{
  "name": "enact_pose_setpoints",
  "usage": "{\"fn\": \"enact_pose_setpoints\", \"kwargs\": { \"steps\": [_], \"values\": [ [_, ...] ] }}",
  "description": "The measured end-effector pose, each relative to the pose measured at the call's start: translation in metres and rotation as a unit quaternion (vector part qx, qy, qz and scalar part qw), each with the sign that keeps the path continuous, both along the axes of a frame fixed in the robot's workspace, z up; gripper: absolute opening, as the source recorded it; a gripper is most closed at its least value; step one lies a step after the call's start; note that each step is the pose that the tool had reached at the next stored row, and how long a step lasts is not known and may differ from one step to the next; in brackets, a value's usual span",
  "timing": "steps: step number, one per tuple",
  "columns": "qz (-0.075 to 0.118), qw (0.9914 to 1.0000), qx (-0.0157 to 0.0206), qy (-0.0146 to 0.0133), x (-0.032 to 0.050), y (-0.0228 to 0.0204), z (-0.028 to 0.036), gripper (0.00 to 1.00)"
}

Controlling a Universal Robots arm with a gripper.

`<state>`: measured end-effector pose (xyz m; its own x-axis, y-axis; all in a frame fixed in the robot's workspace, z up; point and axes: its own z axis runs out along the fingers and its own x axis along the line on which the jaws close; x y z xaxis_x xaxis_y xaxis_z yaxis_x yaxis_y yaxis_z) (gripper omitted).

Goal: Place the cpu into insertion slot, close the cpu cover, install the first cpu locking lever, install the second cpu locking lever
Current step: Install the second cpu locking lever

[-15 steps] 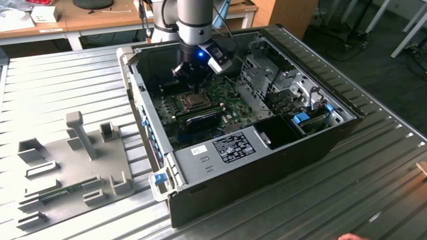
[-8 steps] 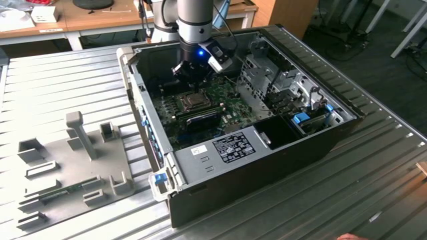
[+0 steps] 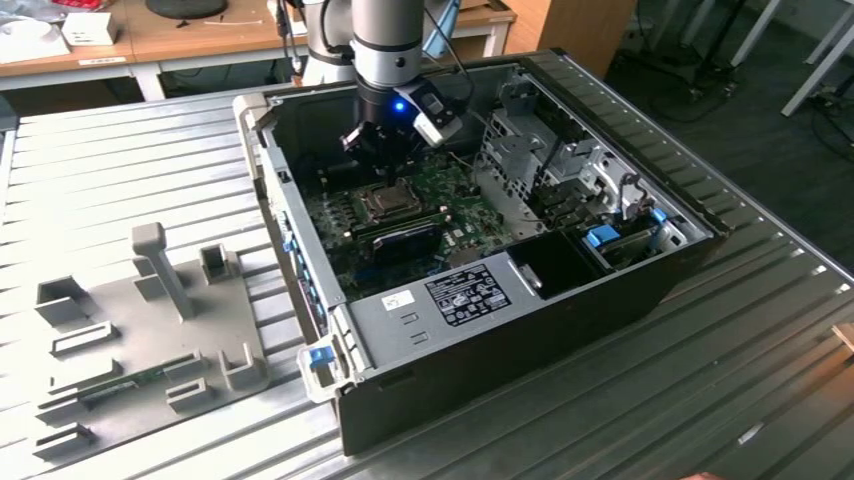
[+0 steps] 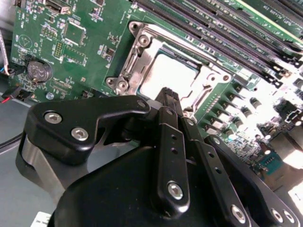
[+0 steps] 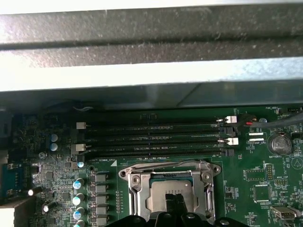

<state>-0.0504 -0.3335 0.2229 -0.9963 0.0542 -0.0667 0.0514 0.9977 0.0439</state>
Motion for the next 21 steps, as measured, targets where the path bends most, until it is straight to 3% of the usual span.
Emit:
{"fn": "enact_pose_setpoints", "kwargs": {
  "steps": [18, 21],
  "values": [
    [0.0, 1.0, -0.0005, 0.0001, 0.0, -0.0001, 0.0043, 0.1],
    [0.0, 0.99999, -0.0044, 0.0008, 0.0, -0.0001, 0.0049, 0.1]
  ]
}}
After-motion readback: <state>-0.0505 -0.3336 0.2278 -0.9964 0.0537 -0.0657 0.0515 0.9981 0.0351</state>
